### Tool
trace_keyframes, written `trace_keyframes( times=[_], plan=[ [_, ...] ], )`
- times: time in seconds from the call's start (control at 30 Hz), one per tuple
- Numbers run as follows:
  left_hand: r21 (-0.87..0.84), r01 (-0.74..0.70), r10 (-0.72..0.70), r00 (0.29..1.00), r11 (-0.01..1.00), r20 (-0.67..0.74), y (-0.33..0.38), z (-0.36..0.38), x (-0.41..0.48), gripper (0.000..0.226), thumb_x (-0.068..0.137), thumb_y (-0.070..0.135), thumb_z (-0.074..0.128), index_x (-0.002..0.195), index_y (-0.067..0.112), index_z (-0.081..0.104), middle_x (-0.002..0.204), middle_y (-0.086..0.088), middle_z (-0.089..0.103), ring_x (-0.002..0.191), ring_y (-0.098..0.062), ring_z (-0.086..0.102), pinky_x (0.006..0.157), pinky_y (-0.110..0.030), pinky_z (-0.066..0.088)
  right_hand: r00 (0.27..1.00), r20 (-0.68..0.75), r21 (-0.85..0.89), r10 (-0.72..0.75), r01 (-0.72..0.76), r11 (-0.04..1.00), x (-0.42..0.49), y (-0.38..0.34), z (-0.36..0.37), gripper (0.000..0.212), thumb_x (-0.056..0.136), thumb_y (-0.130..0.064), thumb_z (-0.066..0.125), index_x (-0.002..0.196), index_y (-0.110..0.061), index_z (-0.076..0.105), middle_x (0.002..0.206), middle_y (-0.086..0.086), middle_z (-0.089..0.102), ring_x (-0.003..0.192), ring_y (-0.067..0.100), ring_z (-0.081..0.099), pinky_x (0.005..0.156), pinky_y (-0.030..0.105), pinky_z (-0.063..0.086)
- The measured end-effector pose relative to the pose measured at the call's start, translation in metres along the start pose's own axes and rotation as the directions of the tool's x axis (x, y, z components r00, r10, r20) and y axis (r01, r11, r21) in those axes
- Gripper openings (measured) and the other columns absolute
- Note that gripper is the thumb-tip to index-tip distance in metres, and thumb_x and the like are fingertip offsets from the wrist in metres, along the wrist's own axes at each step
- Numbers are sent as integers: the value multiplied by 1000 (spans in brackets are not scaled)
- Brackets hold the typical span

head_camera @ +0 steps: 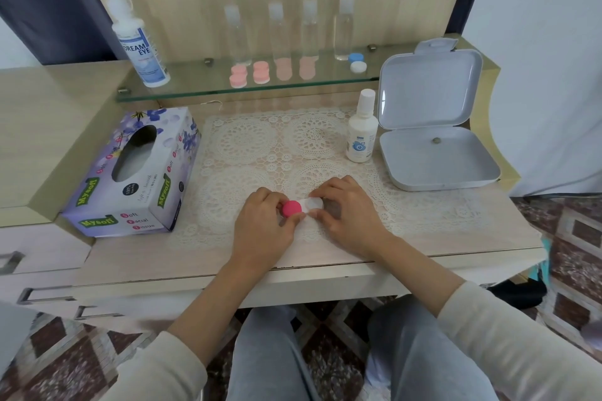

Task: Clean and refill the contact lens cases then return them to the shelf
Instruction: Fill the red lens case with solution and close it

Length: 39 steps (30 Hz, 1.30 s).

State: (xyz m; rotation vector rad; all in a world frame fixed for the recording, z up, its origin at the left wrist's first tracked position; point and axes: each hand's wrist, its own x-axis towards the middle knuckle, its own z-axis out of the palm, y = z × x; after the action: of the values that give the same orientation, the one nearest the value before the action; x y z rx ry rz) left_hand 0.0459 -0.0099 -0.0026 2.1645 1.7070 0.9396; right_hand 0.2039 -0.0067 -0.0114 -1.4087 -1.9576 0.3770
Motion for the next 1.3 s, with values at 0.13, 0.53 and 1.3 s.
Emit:
trace_keyframes(
  times=[0.13,0.53,1.3],
  plan=[
    [-68,-81,85,995,994,48,-5,-1,4,24,73,15,75,91,2,67,86,-6,57,73,-14,52,67,-11,34,1000,5,-22,-6,6,1000,-1,0,-1,20,80,-23,69,97,-12,69,95,-2,64,84,13,40,71,13,28],
    [-199,-97,102,995,975,18,-16,-1,2,30,72,17,76,98,7,65,90,1,56,78,-1,52,77,-3,37,985,163,-65,58,-48,997,4,-11,-30,48,80,-38,67,123,-21,56,113,-6,58,102,10,41,89,24,36],
    [-265,-107,121,992,958,39,-18,-1,-1,45,70,30,67,109,9,64,94,7,56,81,3,53,82,-8,40,943,329,-205,53,17,979,17,-7,-54,28,86,-8,57,113,-10,62,103,7,51,78,11,41,68,13,26]
  ],
)
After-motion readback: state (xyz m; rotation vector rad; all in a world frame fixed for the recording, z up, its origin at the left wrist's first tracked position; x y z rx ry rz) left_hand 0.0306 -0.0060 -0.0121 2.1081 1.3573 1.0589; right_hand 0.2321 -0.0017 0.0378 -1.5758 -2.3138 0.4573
